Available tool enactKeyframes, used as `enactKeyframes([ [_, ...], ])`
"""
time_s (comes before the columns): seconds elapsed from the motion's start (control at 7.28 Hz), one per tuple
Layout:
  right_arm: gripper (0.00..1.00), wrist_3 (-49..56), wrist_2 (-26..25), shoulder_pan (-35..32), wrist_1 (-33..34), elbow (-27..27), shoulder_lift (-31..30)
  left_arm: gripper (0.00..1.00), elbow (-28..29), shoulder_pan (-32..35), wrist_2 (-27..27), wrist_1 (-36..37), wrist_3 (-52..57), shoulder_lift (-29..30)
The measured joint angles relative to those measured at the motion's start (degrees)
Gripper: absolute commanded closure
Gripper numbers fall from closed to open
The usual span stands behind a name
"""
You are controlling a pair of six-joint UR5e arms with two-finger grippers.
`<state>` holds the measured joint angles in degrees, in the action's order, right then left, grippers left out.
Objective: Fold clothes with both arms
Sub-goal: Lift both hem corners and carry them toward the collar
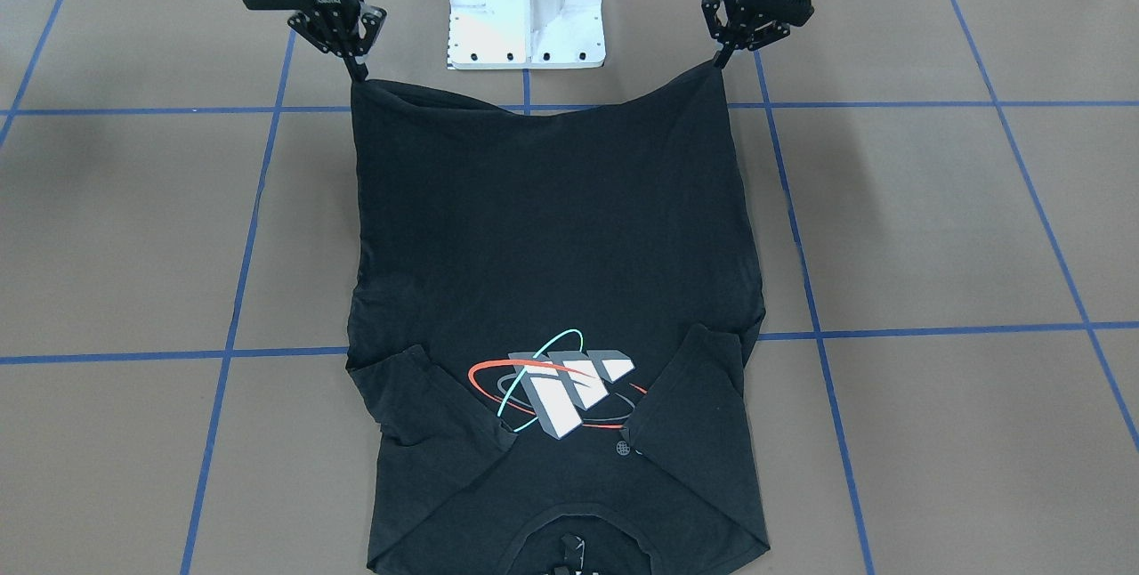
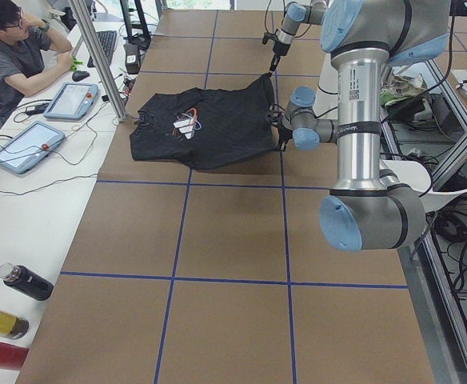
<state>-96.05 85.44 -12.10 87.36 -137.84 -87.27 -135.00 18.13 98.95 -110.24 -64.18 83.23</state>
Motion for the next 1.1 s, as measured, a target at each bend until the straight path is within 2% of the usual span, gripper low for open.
enactKeyframes([
  [0.14,1.0,0.6,3.7,-0.5,3.2,-3.8,0.8,1.0,-2.1,3.6,4.2,2.0,3.7,-0.1],
  [0.41,1.0,1.2,7.2,5.8,5.8,-10.3,1.3,1.0,-6.4,7.5,9.9,4.0,7.5,-1.2],
  [0.82,1.0,0.8,7.6,16.6,12.2,-19.3,1.4,1.0,-13.7,1.8,13.8,4.2,7.4,-6.0],
  [1.1,1.0,0.7,6.6,13.6,13.8,-19.8,1.8,1.0,-13.2,0.5,13.0,4.3,5.6,-3.7],
])
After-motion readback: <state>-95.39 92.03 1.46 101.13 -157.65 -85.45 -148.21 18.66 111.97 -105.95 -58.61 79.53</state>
